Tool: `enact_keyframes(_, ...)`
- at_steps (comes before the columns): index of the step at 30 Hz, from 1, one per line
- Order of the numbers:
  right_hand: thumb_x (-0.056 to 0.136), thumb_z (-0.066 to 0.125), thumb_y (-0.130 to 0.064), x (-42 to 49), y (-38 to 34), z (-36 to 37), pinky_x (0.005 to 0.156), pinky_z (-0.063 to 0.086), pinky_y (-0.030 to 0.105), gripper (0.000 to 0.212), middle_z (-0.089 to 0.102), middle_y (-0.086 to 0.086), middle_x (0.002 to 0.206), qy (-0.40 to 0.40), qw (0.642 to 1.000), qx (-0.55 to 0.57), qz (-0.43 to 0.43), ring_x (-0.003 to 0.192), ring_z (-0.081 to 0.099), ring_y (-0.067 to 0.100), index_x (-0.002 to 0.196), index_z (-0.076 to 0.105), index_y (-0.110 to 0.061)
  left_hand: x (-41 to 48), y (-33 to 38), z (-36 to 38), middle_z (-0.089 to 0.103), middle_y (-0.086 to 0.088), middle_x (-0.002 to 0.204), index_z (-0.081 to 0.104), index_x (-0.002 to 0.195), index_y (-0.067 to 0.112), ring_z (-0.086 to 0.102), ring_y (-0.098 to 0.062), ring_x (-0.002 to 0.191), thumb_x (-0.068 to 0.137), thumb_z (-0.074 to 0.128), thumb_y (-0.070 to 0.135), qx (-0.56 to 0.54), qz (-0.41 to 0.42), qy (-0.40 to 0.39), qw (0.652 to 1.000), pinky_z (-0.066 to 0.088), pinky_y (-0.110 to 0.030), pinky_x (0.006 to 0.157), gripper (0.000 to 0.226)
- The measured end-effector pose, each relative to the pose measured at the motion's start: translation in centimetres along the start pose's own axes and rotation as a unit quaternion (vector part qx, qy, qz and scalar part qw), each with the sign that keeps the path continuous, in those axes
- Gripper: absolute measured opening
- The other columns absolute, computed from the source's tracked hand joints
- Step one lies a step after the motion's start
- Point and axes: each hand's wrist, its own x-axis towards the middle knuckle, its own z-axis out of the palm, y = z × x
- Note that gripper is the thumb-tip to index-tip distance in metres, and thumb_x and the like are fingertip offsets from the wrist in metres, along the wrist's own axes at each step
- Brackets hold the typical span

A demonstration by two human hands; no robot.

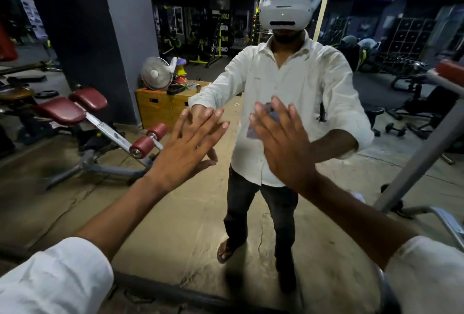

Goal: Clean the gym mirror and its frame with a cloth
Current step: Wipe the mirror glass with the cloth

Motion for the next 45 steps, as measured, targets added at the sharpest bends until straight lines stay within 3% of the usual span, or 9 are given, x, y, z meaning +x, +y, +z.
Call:
enact_keyframes(9, 0.110, 0.044, -0.020, -9.3, -6.0, 3.8, 0.131, 0.000, 0.057, 0.056, 0.028, 0.012, 0.171, -0.143, 0.938, -0.120, -0.292, 0.159, 0.025, 0.031, 0.163, 0.029, -0.009, -0.5, -0.5, 0.6, -0.002, -0.014, 0.179, 0.010, 0.171, 0.016, -0.004, -0.034, 0.165, 0.093, 0.076, 0.050, -0.020, 0.029, 0.002, 0.999, 0.013, -0.068, 0.128, 0.109)
enact_keyframes(12, 0.112, 0.046, -0.017, -3.2, -1.8, 1.3, 0.127, 0.029, 0.055, 0.052, 0.031, 0.013, 0.170, -0.069, 0.978, -0.087, -0.176, 0.157, 0.029, 0.033, 0.162, 0.036, -0.010, -0.5, -0.4, 0.7, -0.003, -0.014, 0.179, 0.009, 0.171, 0.015, -0.006, -0.034, 0.165, 0.094, 0.075, 0.049, -0.032, 0.031, 0.005, 0.999, 0.014, -0.069, 0.127, 0.107)
enact_keyframes(18, 0.103, 0.047, 0.001, 1.8, -1.1, -0.5, 0.127, 0.023, 0.061, 0.056, 0.034, 0.014, 0.168, -0.010, 0.999, 0.001, 0.044, 0.157, 0.025, 0.040, 0.159, 0.043, -0.008, -0.7, -0.1, 0.9, 0.002, -0.016, 0.178, 0.014, 0.171, 0.013, -0.003, -0.034, 0.165, 0.093, 0.077, 0.039, -0.056, 0.023, 0.036, 0.998, 0.010, -0.067, 0.129, 0.103)
enact_keyframes(26, 0.111, 0.041, -0.015, -8.1, -7.3, 3.5, 0.129, 0.022, 0.049, 0.058, 0.025, 0.011, 0.173, -0.138, 0.963, -0.095, -0.213, 0.159, 0.025, 0.030, 0.166, 0.025, -0.009, -1.1, 0.3, 1.0, 0.002, -0.016, 0.178, 0.013, 0.171, 0.014, -0.003, -0.034, 0.165, 0.093, 0.077, 0.037, -0.046, 0.013, 0.030, 0.998, 0.006, -0.064, 0.131, 0.104)
enact_keyframes(32, 0.113, 0.037, -0.016, 1.5, -1.7, 1.1, 0.130, 0.016, 0.057, 0.045, 0.041, 0.011, 0.165, -0.015, 0.999, -0.033, 0.013, 0.155, 0.031, 0.035, 0.155, 0.051, -0.011, -1.1, -0.2, 1.2, 0.000, -0.015, 0.178, 0.013, 0.171, 0.015, -0.005, -0.034, 0.165, 0.094, 0.078, 0.043, -0.035, 0.019, 0.019, 0.999, -0.001, -0.060, 0.131, 0.105)
enact_keyframes(36, 0.114, 0.037, -0.018, 0.1, -3.4, 2.1, 0.126, 0.027, 0.055, 0.044, 0.042, 0.011, 0.164, -0.007, 0.998, -0.054, -0.034, 0.154, 0.035, 0.035, 0.156, 0.049, -0.012, -1.3, 0.3, 1.2, 0.001, -0.015, 0.178, 0.015, 0.171, 0.014, -0.001, -0.033, 0.165, 0.093, 0.079, 0.040, -0.028, 0.009, 0.022, 0.999, 0.006, -0.063, 0.131, 0.104)
enact_keyframes(41, 0.116, 0.032, -0.035, -6.5, -7.7, 4.3, 0.127, 0.031, 0.047, 0.054, 0.033, 0.019, 0.168, -0.217, 0.954, 0.156, -0.136, 0.154, 0.038, 0.024, 0.160, 0.037, -0.005, -1.4, 0.3, 0.9, 0.000, -0.014, 0.179, 0.013, 0.171, 0.015, 0.002, -0.033, 0.165, 0.093, 0.079, 0.039, -0.015, 0.018, 0.010, 1.000, 0.012, -0.062, 0.131, 0.105)
enact_keyframes(43, 0.113, 0.043, -0.040, -5.4, -6.6, 3.9, 0.128, 0.028, 0.043, 0.063, 0.032, 0.026, 0.166, -0.353, 0.848, 0.361, -0.163, 0.150, 0.043, 0.020, 0.160, 0.030, 0.000, -1.5, -0.7, 0.7, -0.003, -0.013, 0.179, 0.010, 0.171, 0.016, 0.001, -0.033, 0.165, 0.093, 0.079, 0.040, -0.007, 0.037, 0.000, 0.999, 0.012, -0.061, 0.131, 0.106)
enact_keyframes(45, 0.113, 0.044, -0.027, -3.6, -4.8, 3.4, 0.130, 0.020, 0.047, 0.053, 0.039, 0.017, 0.165, -0.291, 0.922, 0.176, -0.187, 0.152, 0.039, 0.027, 0.161, 0.034, -0.007, -1.8, -2.1, 0.6, -0.003, -0.013, 0.179, 0.010, 0.171, 0.016, 0.001, -0.033, 0.165, 0.094, 0.078, 0.040, -0.006, 0.033, 0.000, 0.999, 0.013, -0.063, 0.130, 0.106)
